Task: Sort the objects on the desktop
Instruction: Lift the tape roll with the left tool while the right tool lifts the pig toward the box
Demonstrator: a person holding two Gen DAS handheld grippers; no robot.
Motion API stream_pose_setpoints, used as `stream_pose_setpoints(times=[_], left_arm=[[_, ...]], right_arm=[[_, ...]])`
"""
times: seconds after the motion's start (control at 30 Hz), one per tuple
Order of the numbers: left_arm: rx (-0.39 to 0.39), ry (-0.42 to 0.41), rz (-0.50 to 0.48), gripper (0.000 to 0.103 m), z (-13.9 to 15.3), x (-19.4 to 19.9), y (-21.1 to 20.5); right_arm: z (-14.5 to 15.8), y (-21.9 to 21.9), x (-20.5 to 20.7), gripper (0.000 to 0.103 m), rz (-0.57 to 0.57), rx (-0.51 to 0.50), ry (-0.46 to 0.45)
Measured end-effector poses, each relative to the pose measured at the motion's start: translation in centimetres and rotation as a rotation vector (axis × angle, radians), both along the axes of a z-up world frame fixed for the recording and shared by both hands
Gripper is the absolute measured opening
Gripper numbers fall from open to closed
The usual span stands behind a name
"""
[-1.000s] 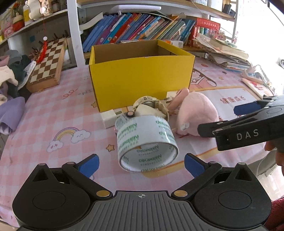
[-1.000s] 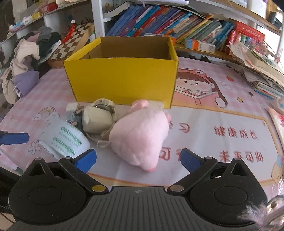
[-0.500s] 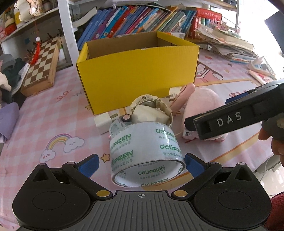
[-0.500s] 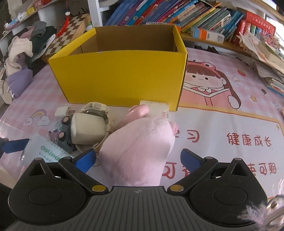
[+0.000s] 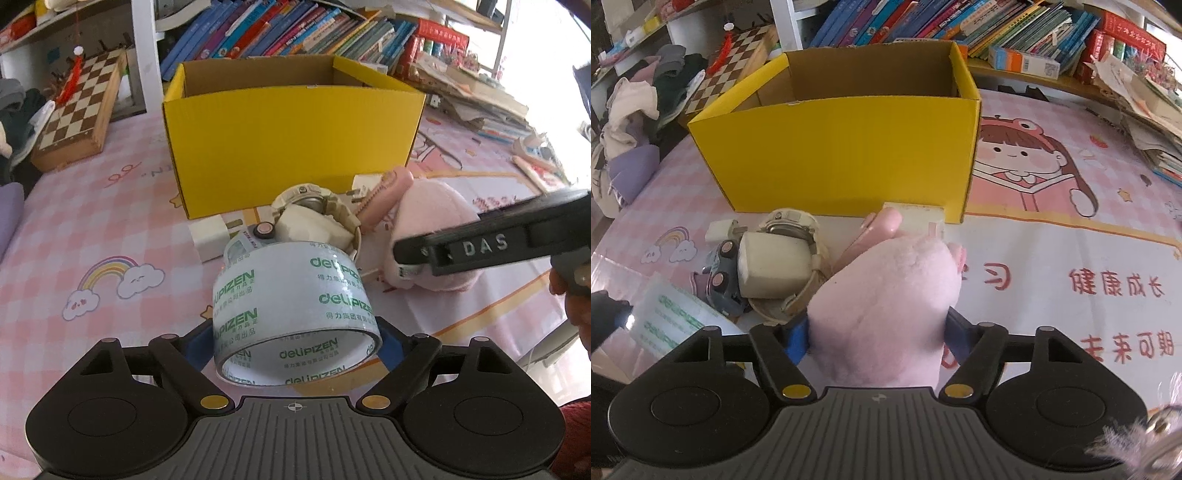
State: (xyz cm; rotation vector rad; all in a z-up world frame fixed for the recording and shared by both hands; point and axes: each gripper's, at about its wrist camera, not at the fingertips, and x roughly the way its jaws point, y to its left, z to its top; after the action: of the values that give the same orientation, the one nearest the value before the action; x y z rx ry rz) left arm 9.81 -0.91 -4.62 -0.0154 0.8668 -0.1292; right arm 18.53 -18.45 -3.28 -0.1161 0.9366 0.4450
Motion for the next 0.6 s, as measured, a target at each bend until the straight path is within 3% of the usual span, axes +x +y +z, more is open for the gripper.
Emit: stream_pose_setpoints(times=[0.27, 0.6], left_arm=[[-0.056, -0.05, 0.0, 0.088, 1.7, -1.0, 0.8], [-0.09, -0.126, -0.015, 0.088, 4.0, -1.8, 1.4]], right_arm=[[1.2, -2.1, -1.2, 0.068, -0.091, -0.003, -0.007], [3.8, -2.5, -2.8, 0.068, -0.106, -0.002, -0.109]])
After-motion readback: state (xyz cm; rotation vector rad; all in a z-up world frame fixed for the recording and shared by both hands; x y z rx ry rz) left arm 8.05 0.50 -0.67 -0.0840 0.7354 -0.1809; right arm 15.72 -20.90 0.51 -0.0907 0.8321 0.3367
